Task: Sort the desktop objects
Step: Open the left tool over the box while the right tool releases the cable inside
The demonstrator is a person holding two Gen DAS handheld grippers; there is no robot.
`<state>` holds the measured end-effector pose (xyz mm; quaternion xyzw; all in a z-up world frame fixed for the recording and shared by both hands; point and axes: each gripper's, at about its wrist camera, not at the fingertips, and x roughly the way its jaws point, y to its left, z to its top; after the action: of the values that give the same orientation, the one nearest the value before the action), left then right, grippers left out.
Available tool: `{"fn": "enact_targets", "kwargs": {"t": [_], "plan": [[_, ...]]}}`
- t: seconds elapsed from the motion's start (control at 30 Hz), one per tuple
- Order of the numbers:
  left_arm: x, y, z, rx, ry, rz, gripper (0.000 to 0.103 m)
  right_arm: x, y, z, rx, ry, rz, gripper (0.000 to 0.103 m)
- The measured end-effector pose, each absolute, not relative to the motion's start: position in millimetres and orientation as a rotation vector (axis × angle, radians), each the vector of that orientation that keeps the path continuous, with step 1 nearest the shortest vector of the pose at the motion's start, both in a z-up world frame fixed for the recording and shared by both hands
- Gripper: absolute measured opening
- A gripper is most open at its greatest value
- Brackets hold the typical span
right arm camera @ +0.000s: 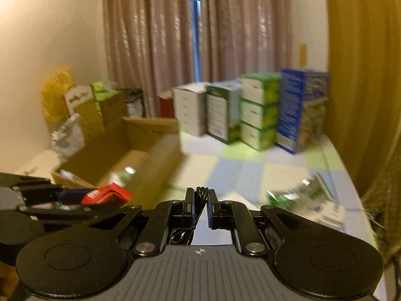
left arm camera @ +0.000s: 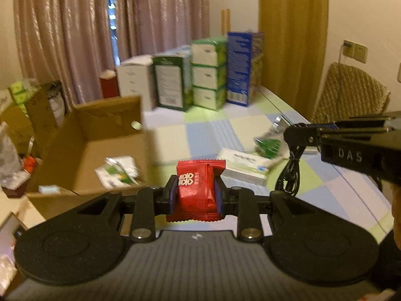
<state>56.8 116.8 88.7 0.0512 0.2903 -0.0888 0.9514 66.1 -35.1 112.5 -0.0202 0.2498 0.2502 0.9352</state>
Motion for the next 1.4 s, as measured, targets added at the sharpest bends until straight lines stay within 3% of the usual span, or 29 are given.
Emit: {"fn": "enact_targets", "kwargs": {"t": [0.4,0.9,1.03,1.4], "plan": [[100.8,218.7,121.6,0.083,0.547,-0.053,0.025,119.9,70.5,146.5,-0.015,0.464,0.685,0.006],[172.9,277.8,78.2,0.077,0.614,-0.022,0.025,184.8,134.5,101.0,-0.024,0.562,0.709,0.006],[185.5,286.4,66.9,0.058,0.622,-0.026,0.032,191.8,141.6,88.6,-0.021,0.592,0.709,0.006],[175.6,308.7,73.6,0.031,0.593,0.041,0.036,194.0,150.4,79.0,0.006,0.626,0.729,0.006]]}}
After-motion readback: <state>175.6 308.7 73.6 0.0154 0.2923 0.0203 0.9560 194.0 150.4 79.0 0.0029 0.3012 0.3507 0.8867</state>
